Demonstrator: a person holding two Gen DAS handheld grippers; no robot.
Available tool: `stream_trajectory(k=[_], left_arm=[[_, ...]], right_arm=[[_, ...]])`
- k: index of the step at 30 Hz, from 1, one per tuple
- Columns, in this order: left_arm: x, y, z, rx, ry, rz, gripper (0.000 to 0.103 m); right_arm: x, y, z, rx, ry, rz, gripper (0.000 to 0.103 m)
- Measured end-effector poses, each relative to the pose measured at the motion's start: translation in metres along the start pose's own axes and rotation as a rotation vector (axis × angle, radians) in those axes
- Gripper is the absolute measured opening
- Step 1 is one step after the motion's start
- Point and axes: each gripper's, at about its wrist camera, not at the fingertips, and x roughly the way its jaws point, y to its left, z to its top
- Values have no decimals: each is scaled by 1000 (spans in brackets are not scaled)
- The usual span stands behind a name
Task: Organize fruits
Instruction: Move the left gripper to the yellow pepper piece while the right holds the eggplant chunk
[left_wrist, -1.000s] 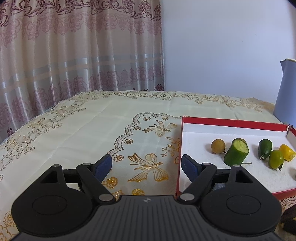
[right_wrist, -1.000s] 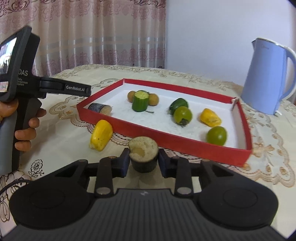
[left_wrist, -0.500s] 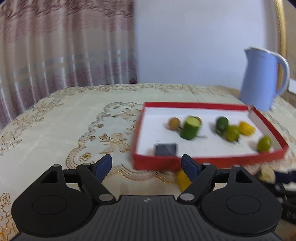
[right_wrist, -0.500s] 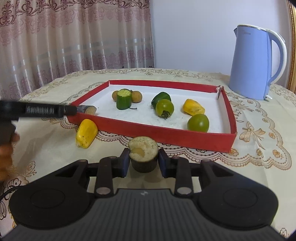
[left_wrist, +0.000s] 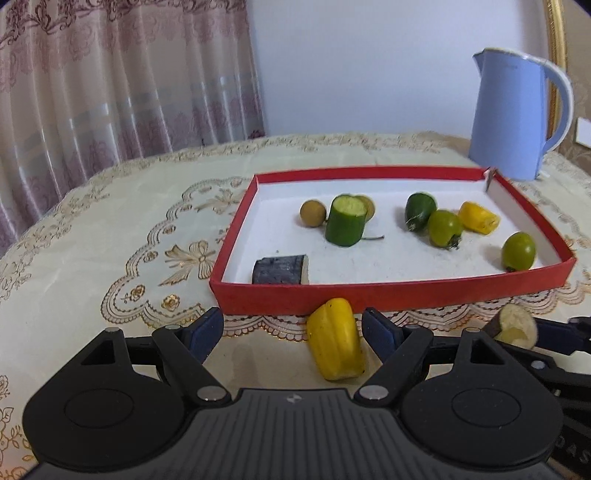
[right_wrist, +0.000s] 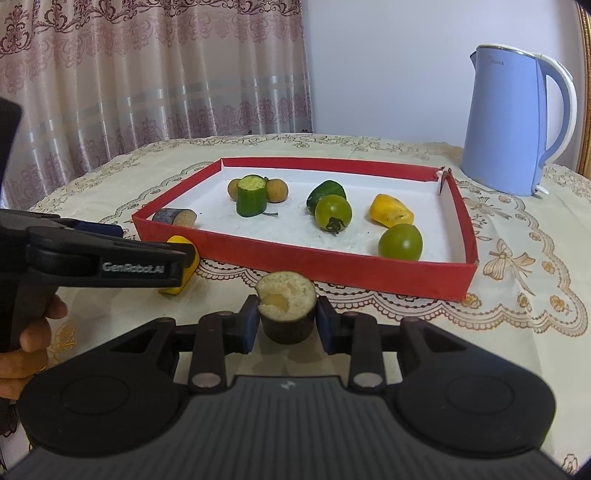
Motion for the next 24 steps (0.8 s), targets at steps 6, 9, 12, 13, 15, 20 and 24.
stream_trajectory(k=[6,9,12,13,15,20,24], left_arm=[[10,-4,1,2,33,16,82],[13,-7,1,15,40,29,82],[15,-10,1,33,34,38,82],[15,-11,1,39,32,41,82],[15,-12,1,46,28,42,82],[17,-14,2,48,24,44,82],[17,-15,2,57,16,48,82]], right_arm=[[1,0,0,-1,2,-2,31],[1,1,0,-4,4,-3,31],[2,1,-1,-3,4,-3,31],[2,1,-1,-3,5,-2,31],[2,1,-1,-4,6,-4,31],[3,1,-1,-6,8,-6,31],[3,1,-1,-7,8,-8,31]])
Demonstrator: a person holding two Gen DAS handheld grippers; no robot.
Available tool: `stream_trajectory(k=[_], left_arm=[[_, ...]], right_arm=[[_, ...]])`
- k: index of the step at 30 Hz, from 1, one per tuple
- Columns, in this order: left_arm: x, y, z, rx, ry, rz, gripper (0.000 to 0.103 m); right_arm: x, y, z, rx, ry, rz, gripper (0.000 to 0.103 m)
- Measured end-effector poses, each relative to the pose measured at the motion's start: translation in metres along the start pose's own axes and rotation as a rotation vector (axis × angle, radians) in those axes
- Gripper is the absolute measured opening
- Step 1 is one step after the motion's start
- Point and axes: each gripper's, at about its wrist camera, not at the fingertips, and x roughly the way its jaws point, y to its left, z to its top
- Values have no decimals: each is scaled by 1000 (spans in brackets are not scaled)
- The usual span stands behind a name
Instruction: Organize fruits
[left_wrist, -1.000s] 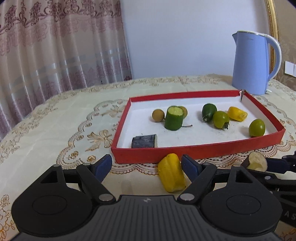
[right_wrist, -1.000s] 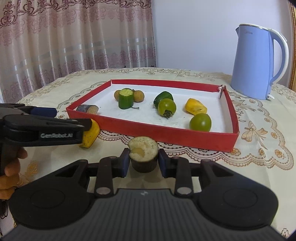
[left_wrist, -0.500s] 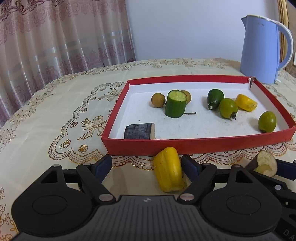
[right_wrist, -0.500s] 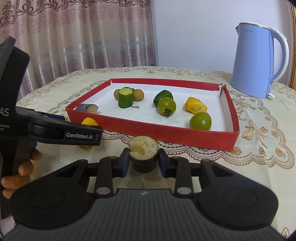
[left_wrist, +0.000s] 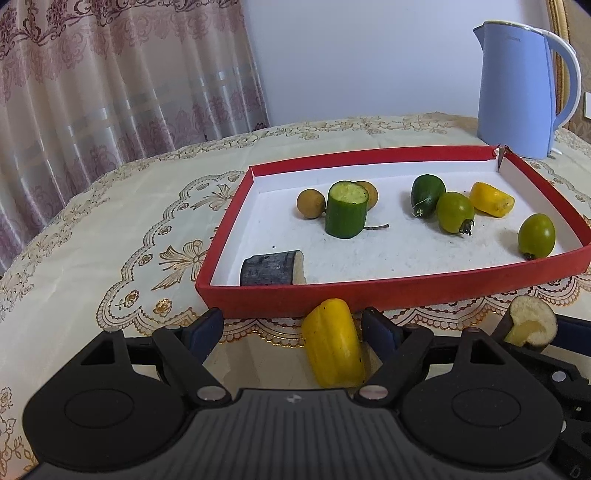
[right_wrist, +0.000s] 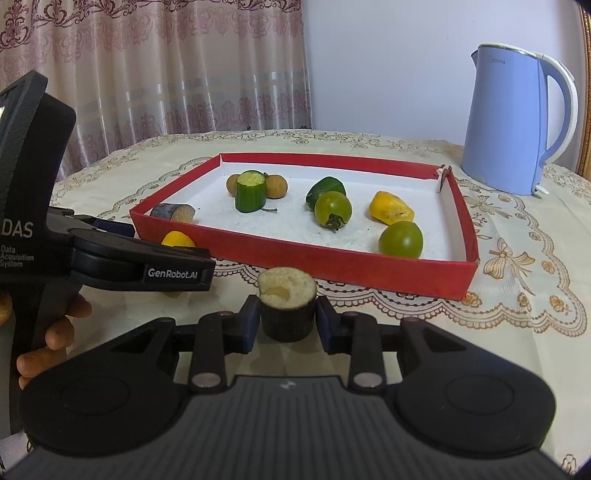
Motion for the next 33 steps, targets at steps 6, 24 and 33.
stream_trajectory(k=[6,24,33], left_arm=[[-2,0,-1,1,-7,-49,59],[-10,-6,-5,33,-32,-95,29],[-17,1,-4,30,-51,-78,29]], right_arm=[[0,0,0,0,0,0,31],[1,0,0,1,3,-15,44],[1,0,0,1,3,-14,44]])
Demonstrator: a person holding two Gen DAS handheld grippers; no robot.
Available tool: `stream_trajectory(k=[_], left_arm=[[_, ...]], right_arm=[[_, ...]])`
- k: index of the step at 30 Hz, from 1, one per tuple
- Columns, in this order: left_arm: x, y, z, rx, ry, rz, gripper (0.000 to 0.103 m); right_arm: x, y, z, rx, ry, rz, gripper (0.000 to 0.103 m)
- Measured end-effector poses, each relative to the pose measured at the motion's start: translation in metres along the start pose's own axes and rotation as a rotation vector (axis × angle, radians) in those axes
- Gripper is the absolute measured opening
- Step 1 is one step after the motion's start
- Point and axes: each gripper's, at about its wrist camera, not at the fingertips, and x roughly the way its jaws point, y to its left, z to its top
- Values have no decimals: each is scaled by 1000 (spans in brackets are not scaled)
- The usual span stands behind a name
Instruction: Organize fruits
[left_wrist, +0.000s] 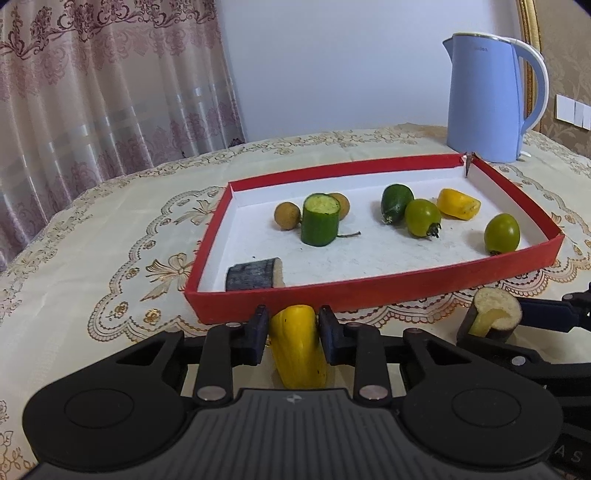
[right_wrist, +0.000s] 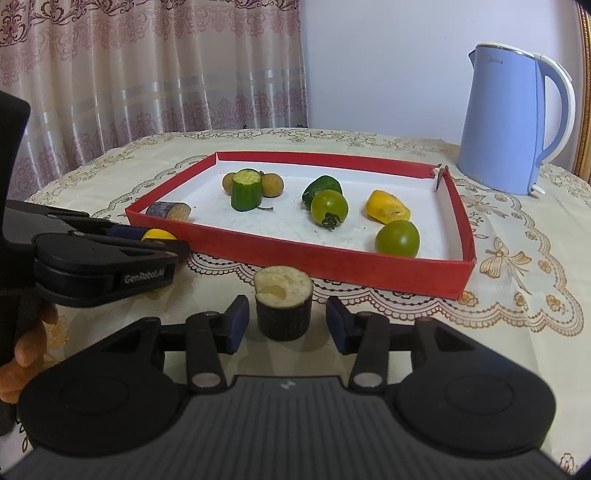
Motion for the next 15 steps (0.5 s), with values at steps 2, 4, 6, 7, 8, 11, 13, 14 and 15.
stream_trajectory(k=[2,4,6,7,8,11,13,14,15], left_arm=[[-2,3,3,-5,-6,5,29],[-4,5,6,-9,-16,8,29],[-6,7,10,-7,-22,9,29],[-6,7,11,-9,-18,5,29],[-5,8,12,-11,-15,3,29],[-6,9,12,-11,-16,1,29],[-7,9,12,-7,-23,1,29],[-8,9,11,-6,-28,0,29],[-9,10,11,-3,-32,-3,29]], right_arm=[[0,0,0,1,0,1,44],[0,0,0,1,2,2,44],[0,0,0,2,1,3,43],[0,0,0,3,1,3,43],[0,0,0,3,1,3,43],[0,-1,1,11,0,6,40],[-1,-2,1,15,0,7,38],[-1,-2,1,16,-1,7,38],[-1,-2,1,17,-1,7,36]])
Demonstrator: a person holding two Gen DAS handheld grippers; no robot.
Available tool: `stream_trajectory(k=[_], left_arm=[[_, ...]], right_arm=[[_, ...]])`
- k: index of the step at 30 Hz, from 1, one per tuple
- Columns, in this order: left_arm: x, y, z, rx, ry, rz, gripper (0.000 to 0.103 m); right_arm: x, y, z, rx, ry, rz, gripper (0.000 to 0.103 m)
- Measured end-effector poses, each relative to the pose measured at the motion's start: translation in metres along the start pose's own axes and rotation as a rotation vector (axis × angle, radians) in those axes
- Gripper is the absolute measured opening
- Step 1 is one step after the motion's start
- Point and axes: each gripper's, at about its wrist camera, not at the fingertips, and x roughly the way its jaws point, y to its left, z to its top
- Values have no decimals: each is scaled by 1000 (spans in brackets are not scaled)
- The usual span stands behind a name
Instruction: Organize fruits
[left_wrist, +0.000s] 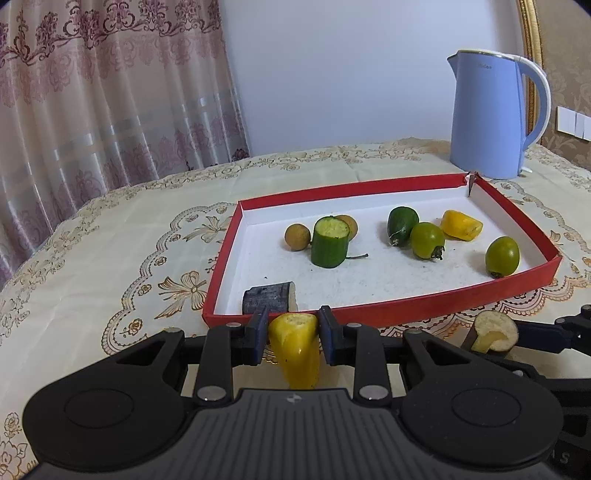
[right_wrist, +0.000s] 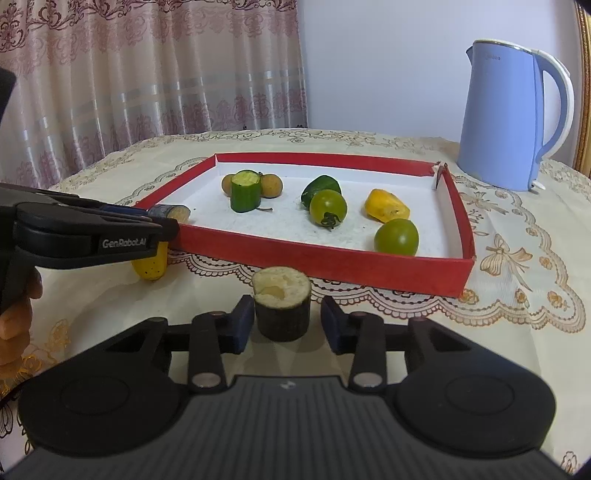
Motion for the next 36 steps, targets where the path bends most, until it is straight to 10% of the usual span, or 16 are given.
stream_trajectory(k=[21,24,29,36], left_arm=[[-27,56,28,-97,-64,-98,14],[-23,53,12,-11,-37,-130,21],[-7,44,-19,82,16,-124,61],[7,21,-24,140,15,-88,60]], right_arm=[[1,0,0,5,6,8,33],[2,-1,0,6,6,10,34],[2,0,0,2,7,8,34],[2,0,0,0,8,4,34]])
